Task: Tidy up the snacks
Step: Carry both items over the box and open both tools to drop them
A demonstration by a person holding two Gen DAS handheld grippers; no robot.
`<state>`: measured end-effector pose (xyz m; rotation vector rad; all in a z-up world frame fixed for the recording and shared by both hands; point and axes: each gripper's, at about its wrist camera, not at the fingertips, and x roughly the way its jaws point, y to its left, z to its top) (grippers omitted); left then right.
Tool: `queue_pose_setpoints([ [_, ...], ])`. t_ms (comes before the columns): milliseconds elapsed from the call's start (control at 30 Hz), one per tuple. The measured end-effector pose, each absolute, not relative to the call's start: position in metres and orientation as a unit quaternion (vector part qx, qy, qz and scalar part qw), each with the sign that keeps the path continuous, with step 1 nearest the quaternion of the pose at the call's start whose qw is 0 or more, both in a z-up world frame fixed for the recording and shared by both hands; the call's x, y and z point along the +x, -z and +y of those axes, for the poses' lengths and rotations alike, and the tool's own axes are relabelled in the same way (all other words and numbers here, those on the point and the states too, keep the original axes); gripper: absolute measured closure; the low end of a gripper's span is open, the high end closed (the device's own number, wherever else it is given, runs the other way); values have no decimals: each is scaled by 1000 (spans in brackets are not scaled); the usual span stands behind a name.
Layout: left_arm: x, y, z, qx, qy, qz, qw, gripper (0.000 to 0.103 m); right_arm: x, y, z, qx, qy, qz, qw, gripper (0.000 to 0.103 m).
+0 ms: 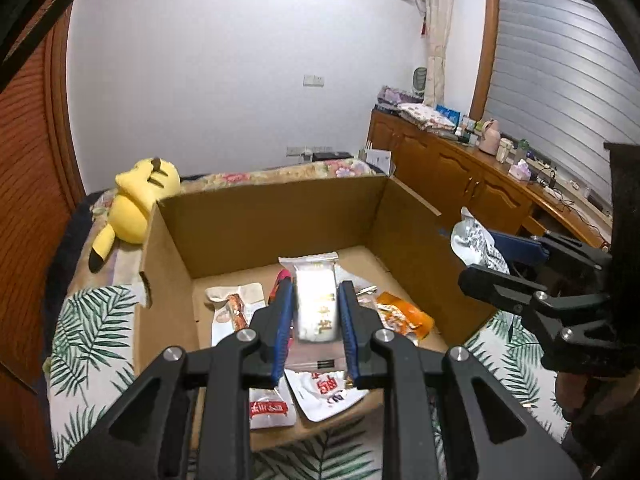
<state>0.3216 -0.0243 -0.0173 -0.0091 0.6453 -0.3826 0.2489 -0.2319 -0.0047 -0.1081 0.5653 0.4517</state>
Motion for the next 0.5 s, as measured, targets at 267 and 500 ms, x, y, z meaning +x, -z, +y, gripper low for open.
queue_pose_setpoints([
  [267,348,40,-20,-4,183,353,918,83,279,23,-217,-63,-220,301,926,42],
  [500,356,46,-20,4,185,368,911,82,297,41,-214,-57,-227,328,915,42],
])
